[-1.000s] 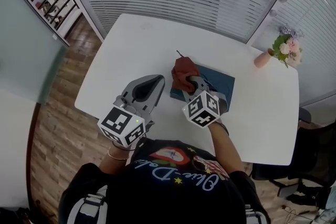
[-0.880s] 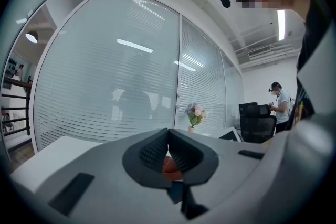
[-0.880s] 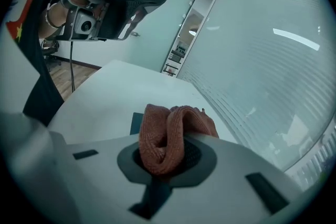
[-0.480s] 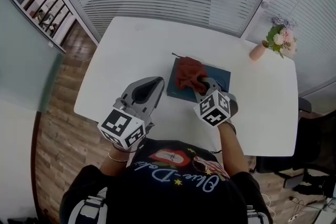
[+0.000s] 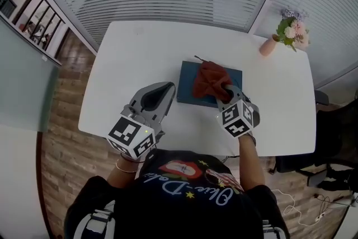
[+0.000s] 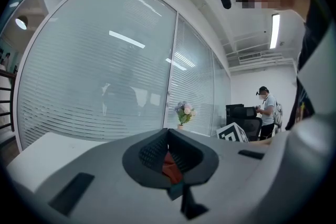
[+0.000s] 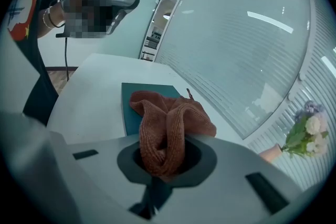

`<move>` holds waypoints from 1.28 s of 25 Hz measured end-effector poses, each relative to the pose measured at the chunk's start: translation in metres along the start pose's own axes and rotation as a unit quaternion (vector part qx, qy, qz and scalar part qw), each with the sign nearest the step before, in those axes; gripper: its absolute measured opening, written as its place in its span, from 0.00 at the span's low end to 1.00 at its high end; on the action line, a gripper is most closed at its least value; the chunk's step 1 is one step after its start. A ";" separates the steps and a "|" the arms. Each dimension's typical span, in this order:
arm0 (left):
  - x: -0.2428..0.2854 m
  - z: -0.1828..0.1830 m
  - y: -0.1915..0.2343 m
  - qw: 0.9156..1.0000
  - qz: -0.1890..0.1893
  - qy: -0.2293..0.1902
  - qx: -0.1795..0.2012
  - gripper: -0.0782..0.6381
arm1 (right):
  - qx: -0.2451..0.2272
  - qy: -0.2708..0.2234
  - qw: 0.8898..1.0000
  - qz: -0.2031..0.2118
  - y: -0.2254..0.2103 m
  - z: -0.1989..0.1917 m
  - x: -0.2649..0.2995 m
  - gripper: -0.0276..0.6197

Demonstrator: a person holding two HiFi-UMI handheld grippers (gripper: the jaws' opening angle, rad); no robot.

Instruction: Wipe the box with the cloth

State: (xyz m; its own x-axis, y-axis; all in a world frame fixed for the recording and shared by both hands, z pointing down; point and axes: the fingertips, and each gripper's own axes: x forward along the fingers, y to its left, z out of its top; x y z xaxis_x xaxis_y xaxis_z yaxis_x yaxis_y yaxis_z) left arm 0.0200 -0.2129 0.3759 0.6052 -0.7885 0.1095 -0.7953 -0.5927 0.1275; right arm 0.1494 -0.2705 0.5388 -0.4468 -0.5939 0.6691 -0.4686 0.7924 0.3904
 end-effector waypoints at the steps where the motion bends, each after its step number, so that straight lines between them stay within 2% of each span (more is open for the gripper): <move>1: 0.000 0.001 0.001 1.000 -0.003 0.001 0.000 0.11 | 0.009 0.006 1.000 -0.007 -0.004 -0.004 -0.002 0.08; 7: -0.006 0.007 0.016 1.000 -0.008 0.012 0.001 0.11 | 0.081 0.043 0.994 -0.052 -0.026 -0.041 -0.018 0.08; 11: -0.003 0.019 0.018 1.000 -0.022 0.012 0.007 0.11 | 0.120 0.049 0.989 -0.071 -0.033 -0.055 -0.029 0.08; 18: 0.003 0.018 0.022 0.999 -0.036 0.017 0.001 0.11 | 0.166 0.049 0.980 -0.094 -0.041 -0.067 -0.038 0.08; 23: 0.010 0.019 0.026 0.999 -0.045 0.013 0.002 0.11 | 0.208 0.066 0.969 -0.118 -0.050 -0.087 -0.047 0.08; 28: 0.012 0.016 0.031 0.999 -0.044 0.017 0.019 0.11 | 0.231 0.037 0.959 -0.159 -0.062 -0.076 -0.062 0.08; 32: 0.014 0.016 0.033 0.998 -0.051 0.016 0.016 0.11 | 0.212 -0.004 0.957 -0.198 -0.074 -0.044 -0.079 0.08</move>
State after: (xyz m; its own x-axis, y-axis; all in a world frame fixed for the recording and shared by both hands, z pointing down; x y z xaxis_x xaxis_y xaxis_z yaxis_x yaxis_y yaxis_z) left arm 0.0020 -0.2459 0.3654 0.6838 -0.7182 0.1287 -0.7296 -0.6754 0.1074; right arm 0.2530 -0.2763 0.4847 -0.1757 -0.8378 0.5169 -0.8686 0.3791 0.3192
